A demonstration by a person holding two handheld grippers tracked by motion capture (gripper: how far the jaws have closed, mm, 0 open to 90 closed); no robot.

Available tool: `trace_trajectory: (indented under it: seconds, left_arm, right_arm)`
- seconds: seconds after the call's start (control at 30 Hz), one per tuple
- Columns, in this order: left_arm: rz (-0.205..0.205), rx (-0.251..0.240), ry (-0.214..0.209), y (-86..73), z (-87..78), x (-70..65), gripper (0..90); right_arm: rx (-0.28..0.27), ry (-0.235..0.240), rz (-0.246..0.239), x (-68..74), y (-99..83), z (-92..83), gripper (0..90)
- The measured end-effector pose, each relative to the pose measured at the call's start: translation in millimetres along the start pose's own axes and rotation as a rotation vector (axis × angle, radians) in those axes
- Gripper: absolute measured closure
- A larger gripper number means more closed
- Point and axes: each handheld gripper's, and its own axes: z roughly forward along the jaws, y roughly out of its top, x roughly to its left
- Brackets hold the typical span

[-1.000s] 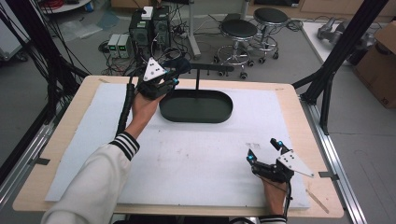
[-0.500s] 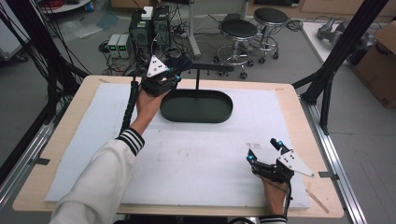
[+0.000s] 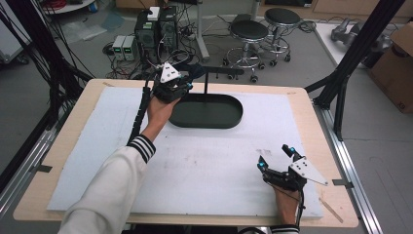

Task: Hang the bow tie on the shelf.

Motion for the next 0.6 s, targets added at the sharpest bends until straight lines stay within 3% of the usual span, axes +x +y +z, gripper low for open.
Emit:
trace_trajectory:
  seconds: [0.6]
  left_arm:
    - [-0.003,0.025,0.023,-11.5,6.4,1.4,75.5]
  right_arm:
    - [0.0,0.002,0.0,-0.2,-0.1,-0.2,4.3]
